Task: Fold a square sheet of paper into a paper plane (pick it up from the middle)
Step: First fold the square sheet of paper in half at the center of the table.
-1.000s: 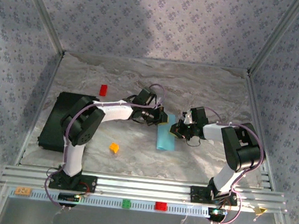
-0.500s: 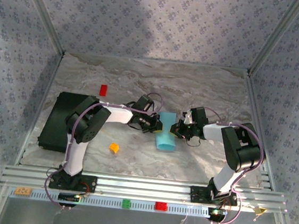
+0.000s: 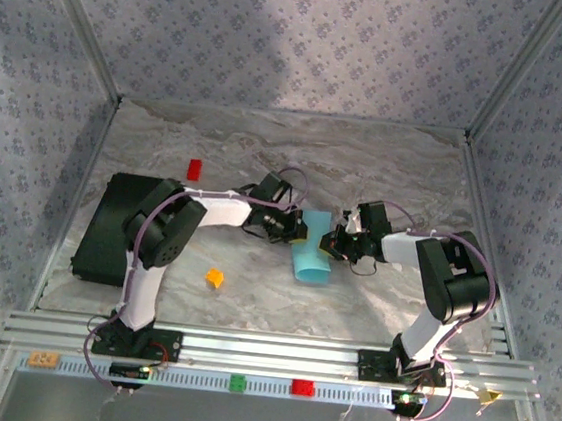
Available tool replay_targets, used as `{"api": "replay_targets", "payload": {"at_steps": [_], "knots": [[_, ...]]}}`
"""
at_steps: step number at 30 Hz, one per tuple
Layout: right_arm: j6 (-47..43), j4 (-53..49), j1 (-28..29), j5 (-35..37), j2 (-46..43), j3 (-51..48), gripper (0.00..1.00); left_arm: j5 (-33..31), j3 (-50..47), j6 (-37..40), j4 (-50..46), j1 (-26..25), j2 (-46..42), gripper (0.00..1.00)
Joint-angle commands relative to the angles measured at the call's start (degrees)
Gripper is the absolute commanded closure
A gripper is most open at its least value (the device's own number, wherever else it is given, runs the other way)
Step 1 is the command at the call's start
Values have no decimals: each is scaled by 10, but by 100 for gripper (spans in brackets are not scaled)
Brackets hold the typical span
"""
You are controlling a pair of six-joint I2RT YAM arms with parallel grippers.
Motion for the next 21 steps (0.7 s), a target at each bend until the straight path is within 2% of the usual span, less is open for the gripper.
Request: {"api": "replay_targets", "payload": {"at_steps": [1,14,21], "knots": [[-16,-85,-2,89,26,-32,100,8,26,16,-15,9,10,100],[-20,-88,-1,90,29,-32,100,-11,10,31,-27,27,51,100],[-24,-94,0,89,31,-28,100,8,57,40,-49,36,40,99]]}}
